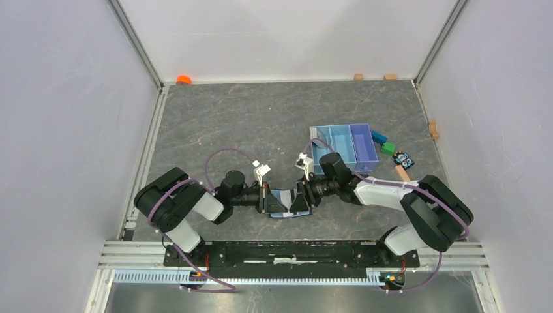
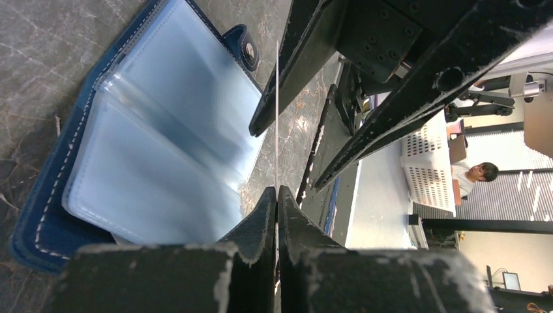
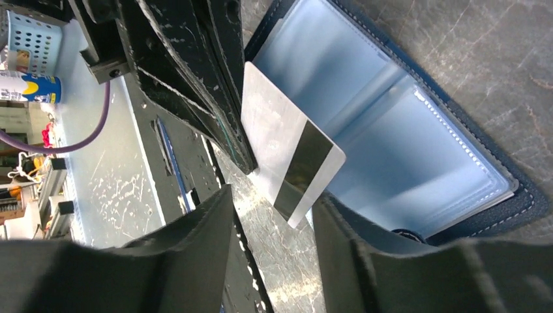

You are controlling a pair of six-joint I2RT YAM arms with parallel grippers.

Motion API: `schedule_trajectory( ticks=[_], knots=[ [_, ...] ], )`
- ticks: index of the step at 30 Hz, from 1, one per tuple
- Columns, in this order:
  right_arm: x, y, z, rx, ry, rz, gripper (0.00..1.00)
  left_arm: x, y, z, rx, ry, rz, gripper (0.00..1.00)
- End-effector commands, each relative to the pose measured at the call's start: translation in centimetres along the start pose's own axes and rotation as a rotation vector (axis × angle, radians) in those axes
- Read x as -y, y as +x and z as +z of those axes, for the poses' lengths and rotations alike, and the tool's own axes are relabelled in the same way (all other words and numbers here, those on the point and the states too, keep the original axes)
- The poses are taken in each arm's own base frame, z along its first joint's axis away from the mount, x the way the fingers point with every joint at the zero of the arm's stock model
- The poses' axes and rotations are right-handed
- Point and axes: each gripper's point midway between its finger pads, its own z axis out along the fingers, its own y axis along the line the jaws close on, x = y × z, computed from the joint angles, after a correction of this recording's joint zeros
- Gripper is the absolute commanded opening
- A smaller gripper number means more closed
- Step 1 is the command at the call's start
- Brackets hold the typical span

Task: Put the credit cards into the card holder
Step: Pick up the credit card from the storage box.

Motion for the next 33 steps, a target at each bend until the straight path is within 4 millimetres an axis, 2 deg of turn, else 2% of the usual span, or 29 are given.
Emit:
schedule_trajectory(
  ticks=[1, 3, 6, 7, 11, 19, 22, 23, 29, 33],
  knots=[
    [-1.5, -3.2, -0.1, 0.138, -0.058, -0.014, 0.47, 0.4, -0.6, 0.1, 0.028, 0.022, 0.016, 0.02],
    [-1.3, -3.4, 0.0, 0.144, -0.048, 0.004, 0.34, 0.4, -0.5, 0.1, 0.027, 0.021, 0.018, 0.02],
    [-0.1, -3.2, 0.1, 0.139, 0.013, 0.047, 0.04, 0.2, -0.6, 0.2, 0.024, 0.007, 0.013, 0.02],
    [0.2, -3.1, 0.0, 0.137, 0.027, 0.063, 0.0, 0.0, -0.7, 0.2, 0.021, -0.005, 0.008, 0.03],
    [1.9, -2.4, -0.3, 0.144, 0.109, 0.15, 0.0, -0.6, -1.3, 0.1, 0.015, -0.076, 0.006, 0.24],
    [4.3, 0.1, -0.7, 0.14, 0.213, 0.29, 0.0, -0.9, -2.9, -0.8, -0.006, -0.232, 0.025, 0.4],
    [5.0, 0.6, -0.8, 0.132, 0.235, 0.313, 0.0, -1.9, -3.4, -2.1, 0.001, -0.37, 0.017, 0.6],
    [5.1, 0.8, -0.8, 0.127, 0.238, 0.318, 0.0, -2.4, -3.5, -2.7, 0.002, -0.425, 0.011, 0.64],
    [5.4, 1.3, -0.5, 0.118, 0.236, 0.337, 0.0, -3.9, -3.5, -5.4, 0.014, -0.626, -0.046, 0.71],
    [5.5, 1.5, -0.4, 0.112, 0.235, 0.345, 0.0, -4.9, -2.2, -6.0, -0.01, -0.691, -0.142, 0.72]
  ],
)
